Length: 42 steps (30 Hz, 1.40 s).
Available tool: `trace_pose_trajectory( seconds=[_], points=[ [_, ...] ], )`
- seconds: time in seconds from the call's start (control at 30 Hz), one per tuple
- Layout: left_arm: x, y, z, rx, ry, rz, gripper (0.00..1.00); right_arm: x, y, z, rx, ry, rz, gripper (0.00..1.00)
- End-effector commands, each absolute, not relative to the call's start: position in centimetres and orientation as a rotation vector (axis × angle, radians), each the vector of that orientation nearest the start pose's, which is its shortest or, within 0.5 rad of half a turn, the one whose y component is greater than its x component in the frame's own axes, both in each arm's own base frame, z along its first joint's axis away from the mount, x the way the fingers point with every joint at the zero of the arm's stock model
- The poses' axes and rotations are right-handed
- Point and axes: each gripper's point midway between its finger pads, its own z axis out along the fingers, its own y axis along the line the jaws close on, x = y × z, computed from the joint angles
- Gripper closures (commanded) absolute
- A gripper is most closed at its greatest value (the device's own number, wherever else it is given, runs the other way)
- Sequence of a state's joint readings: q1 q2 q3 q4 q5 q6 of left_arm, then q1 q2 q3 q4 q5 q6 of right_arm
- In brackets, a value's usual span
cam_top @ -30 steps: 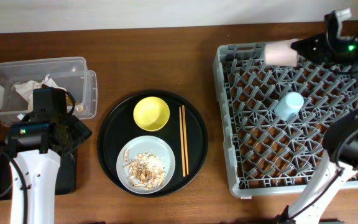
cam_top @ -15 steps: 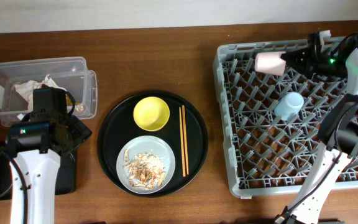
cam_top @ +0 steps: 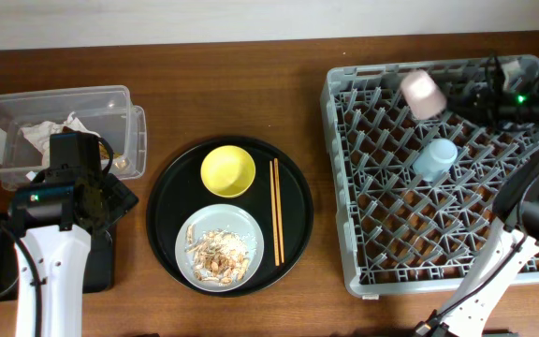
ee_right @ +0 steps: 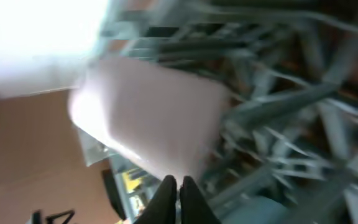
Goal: Sort waste into correct bins and load items into the dishwasher rack
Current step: 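Place the pink cup upside down in the dish rack and release, then reach the right gripper down to the yellow bowl on the tray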
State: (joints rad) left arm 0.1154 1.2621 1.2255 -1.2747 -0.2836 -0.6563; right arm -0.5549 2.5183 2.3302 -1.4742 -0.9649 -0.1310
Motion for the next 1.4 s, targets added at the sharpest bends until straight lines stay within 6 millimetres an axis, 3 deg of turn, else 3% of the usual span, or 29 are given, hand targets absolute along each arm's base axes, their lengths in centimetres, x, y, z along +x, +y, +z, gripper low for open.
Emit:
trace_pose_trajectory(
  seconds=[0.0, 0.07, 0.13, 0.23, 0.3, 0.37, 0.43, 0.47, 0.5, 0.57, 0.6, 0.7, 0.9, 1.03, 1.07, 1.17, 1.27, 1.37],
  points=[
    [24.1, 7.8, 18.6, -1.126, 2.561, 0.282, 0.01, 45.8, -15.9, 13.5, 0.709, 2.598, 1.046, 0.92],
    [24.1, 7.8, 18.6, -1.126, 2.56, 0.282, 0.01, 44.8, -17.7, 14.7, 0.783, 2.621, 0.9, 0.92],
    [24.1, 7.8, 18.6, -1.126, 2.56, 0.282, 0.01, 43.8, -18.7, 17.4, 0.786, 2.609, 0.776, 0.92],
    [24.1, 7.8, 18.6, -1.126, 2.561, 0.282, 0.01, 43.3, -18.0, 22.3, 0.703, 2.541, 0.702, 0.89],
    [24.1, 7.8, 18.6, -1.126, 2.561, 0.282, 0.01, 43.1, -16.4, 25.3, 0.626, 2.506, 0.667, 0.87],
    [24.1, 7.8, 18.6, -1.126, 2.56, 0.282, 0.01, 43.1, -14.1, 27.6, 0.544, 2.489, 0.654, 0.85],
    [24.1, 7.8, 18.6, -1.126, 2.56, 0.282, 0.01, 43.0, -10.6, 29.5, 0.438, 2.489, 0.66, 0.76],
    [24.1, 7.8, 18.6, -1.126, 2.56, 0.282, 0.01, 43.0, -7.8, 30.6, 0.351, 2.494, 0.671, 0.71],
    [24.1, 7.8, 18.6, -1.126, 2.561, 0.282, 0.01, 43.1, -3.9, 31.4, 0.216, 2.507, 0.688, 0.54],
    [24.1, 7.8, 18.6, -1.126, 2.561, 0.282, 0.01, 43.3, 1.1, 31.5, 0.04, 2.532, 0.691, 0.28],
    [24.1, 7.8, 18.6, -1.126, 2.56, 0.282, 0.01, 43.2, 4.7, 31.1, -0.106, 2.554, 0.684, 0.26],
    [24.1, 7.8, 18.6, -1.126, 2.56, 0.282, 0.01, 42.5, 12.6, 28.4, -0.367, 2.642, 0.587, 0.26],
    [24.1, 7.8, 18.6, -1.126, 2.56, 0.282, 0.01, 41.7, 23.3, 21.9, -0.565, 2.743, 0.399, 0.32],
    [24.1, 7.8, 18.6, -1.126, 2.561, 0.282, 0.01, 40.4, 31.8, 16.5, -0.704, 2.755, 0.409, 0.34],
    [24.1, 7.8, 18.6, -1.126, 2.56, 0.282, 0.01, 39.6, 34.8, 14.4, -0.777, 2.743, 0.413, 0.34],
    [24.1, 7.8, 18.6, -1.126, 2.561, 0.282, 0.01, 39.2, 37.5, 10.2, -0.73, 2.742, 0.203, 0.35],
    [24.1, 7.8, 18.6, -1.126, 2.56, 0.282, 0.01, 38.9, 38.4, 8.2, -0.715, 2.723, 0.083, 0.38],
    [24.1, 7.8, 18.6, -1.126, 2.56, 0.282, 0.01, 37.3, 40.3, 6.3, -0.715, 2.738, 0.077, 0.44]
  ],
)
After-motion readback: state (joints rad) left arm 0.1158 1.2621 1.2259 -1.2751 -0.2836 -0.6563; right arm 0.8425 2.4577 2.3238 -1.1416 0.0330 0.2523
